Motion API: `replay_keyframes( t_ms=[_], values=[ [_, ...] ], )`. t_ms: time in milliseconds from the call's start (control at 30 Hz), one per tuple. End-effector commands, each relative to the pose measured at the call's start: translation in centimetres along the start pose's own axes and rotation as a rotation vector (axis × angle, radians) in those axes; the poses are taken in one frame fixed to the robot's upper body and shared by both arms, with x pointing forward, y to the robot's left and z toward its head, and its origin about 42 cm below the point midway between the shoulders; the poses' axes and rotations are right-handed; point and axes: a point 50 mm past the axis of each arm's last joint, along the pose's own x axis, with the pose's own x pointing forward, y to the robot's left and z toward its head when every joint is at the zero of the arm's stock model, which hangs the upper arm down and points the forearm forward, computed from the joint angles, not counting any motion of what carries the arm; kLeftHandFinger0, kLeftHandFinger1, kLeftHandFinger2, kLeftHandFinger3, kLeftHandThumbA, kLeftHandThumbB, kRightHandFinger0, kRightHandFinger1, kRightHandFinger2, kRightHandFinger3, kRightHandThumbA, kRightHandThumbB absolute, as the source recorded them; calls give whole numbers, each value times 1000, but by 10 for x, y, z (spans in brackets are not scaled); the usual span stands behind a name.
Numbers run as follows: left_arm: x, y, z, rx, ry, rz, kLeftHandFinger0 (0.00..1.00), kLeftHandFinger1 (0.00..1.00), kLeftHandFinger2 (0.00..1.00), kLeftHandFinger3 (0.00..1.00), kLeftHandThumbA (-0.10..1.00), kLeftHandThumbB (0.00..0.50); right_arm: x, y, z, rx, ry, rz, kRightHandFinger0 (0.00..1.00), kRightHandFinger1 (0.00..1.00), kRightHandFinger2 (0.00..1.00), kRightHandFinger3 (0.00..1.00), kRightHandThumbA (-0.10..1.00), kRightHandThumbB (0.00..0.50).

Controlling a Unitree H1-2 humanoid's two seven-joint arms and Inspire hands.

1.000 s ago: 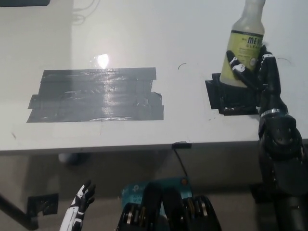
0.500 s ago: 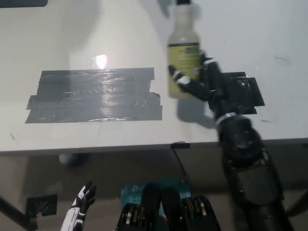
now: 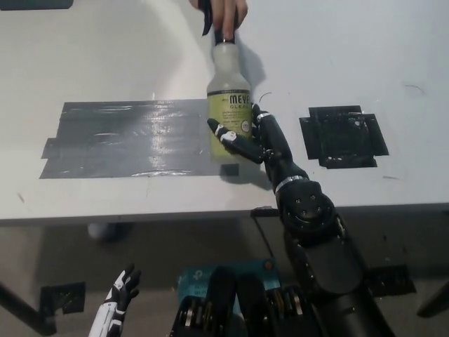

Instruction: A spray bottle is kept on the black marked spot on the table infront of the robot and the robot extends its right arm to pick it up and hands it to a person

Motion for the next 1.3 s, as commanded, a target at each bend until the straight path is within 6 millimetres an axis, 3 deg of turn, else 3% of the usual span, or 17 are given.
replay_keyframes(
  t_ms=[0,33,67,100,133,200,300,500,567,733,800,867,900,1033,1067,1200,1267],
  values=[
    [0,5,6,18,-37,-4,1000,1000,1000,1000,1000,376,10,8,39,71,-171,-30,5,401,758,827,-100,81],
    [0,5,7,22,-33,-2,1000,1000,1000,1000,1000,380,10,8,39,110,-178,-22,52,456,816,879,1,156],
    [0,5,7,24,-31,-2,1000,1000,1000,1000,1000,388,9,8,39,144,-179,-6,298,720,1000,1000,179,264],
    [0,6,7,21,-30,-3,1000,1000,1000,1000,1000,385,8,7,39,174,-167,34,759,1000,1000,1000,453,401],
    [-1,6,7,15,-33,-3,1000,1000,1000,1000,1000,369,6,6,39,207,-148,104,1000,1000,1000,1000,553,448],
    [-2,6,7,18,-34,-2,1000,1000,1000,1000,1000,372,4,4,37,237,-138,188,1000,1000,1000,1000,598,492],
    [-7,6,5,30,-28,-10,1000,1000,1000,1000,1000,364,-5,0,34,193,-172,257,1000,1000,1000,1000,698,500],
    [-10,5,4,35,-16,-19,1000,1000,1000,1000,1000,380,-38,-24,56,114,-309,237,1000,1000,1000,1000,808,500],
    [-6,5,5,33,-23,-12,1000,1000,1000,1000,1000,375,-52,-37,72,77,-379,234,1000,1000,1000,1000,833,493],
    [0,6,8,14,-33,-6,1000,1000,1000,1000,1000,368,-117,-75,107,-58,-558,198,1000,1000,1000,1000,852,490],
    [3,5,9,15,-41,-7,1000,1000,1000,1000,1000,359,-139,-86,112,-98,-604,192,1000,1000,1000,1000,860,477],
    [4,6,9,23,-43,-7,1000,1000,1000,1000,1000,358,-164,-93,113,-140,-627,179,1000,1000,1000,1000,886,497],
    [6,4,9,22,-48,-4,1000,1000,1000,1000,1000,356,-182,-98,109,-153,-630,181,1000,1000,1000,1000,890,500],
    [5,2,9,21,-47,-11,1000,1000,1000,1000,1000,345,-211,-101,79,-156,-575,172,1000,1000,1000,1000,873,467],
    [5,1,8,18,-48,-11,1000,1000,1000,1000,1000,340,-218,-102,59,-140,-532,160,1000,1000,1000,1000,868,451],
    [5,3,8,25,-46,-7,1000,1000,1000,1000,1000,340,-233,-103,2,-120,-374,126,1000,1000,1000,1000,899,474],
    [7,3,9,15,-50,-5,1000,1000,1000,1000,1000,336,-236,-104,-22,-146,-316,115,1000,1000,1000,1000,878,448]
  ],
)
